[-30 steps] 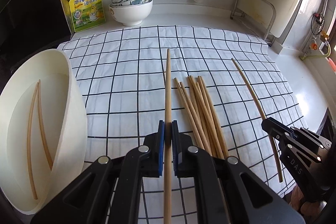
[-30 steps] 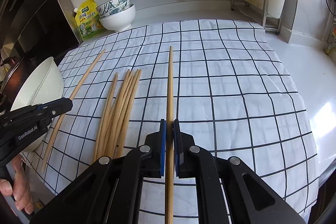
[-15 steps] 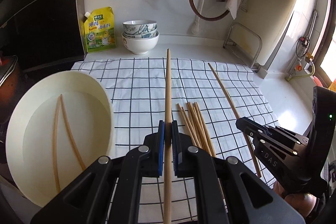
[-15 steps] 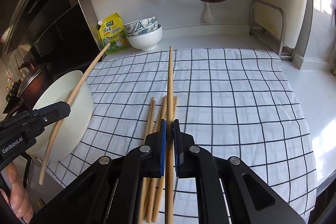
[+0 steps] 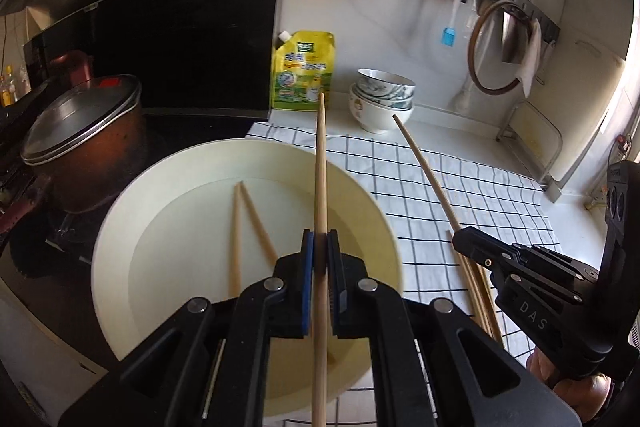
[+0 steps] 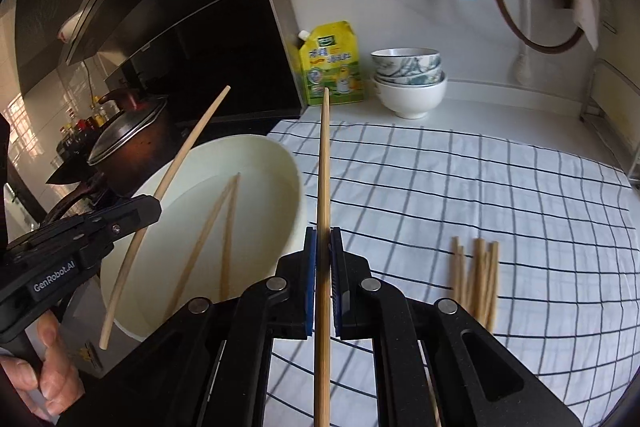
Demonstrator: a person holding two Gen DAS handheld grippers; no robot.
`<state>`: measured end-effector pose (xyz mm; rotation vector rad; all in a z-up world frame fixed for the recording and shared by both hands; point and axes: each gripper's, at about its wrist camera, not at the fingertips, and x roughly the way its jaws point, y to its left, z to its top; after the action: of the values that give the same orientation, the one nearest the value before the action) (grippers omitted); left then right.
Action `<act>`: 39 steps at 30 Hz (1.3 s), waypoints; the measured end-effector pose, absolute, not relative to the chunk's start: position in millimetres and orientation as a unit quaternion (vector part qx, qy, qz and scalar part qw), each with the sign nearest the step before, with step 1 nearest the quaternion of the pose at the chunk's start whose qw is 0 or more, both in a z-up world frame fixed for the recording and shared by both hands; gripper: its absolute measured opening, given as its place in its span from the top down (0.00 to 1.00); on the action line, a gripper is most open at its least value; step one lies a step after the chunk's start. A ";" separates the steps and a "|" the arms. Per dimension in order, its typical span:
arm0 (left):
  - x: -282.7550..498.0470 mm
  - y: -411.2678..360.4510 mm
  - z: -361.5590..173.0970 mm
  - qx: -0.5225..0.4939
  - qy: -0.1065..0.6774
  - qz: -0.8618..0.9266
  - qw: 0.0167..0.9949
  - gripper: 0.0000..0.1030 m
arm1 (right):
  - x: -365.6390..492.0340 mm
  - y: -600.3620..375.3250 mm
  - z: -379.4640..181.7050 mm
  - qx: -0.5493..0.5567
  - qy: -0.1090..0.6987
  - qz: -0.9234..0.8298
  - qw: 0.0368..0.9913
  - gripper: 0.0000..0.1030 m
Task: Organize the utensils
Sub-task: 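Lift the right tool's chopstick over the white basin while the left tool carries its chopstick alongside, then lower the right tool's chopstick into the water and open it while the left tool releases its chopstick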
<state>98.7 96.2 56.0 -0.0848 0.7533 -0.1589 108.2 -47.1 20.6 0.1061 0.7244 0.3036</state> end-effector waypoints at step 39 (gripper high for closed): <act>137.7 178.1 1.6 -0.076 0.413 -0.020 0.907 0.58 | 160.9 39.6 -14.8 0.036 0.419 0.184 0.888 0.93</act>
<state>137.7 178.1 1.6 -0.1563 0.8528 -0.0405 160.9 39.6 -14.8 0.0747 0.8705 0.3830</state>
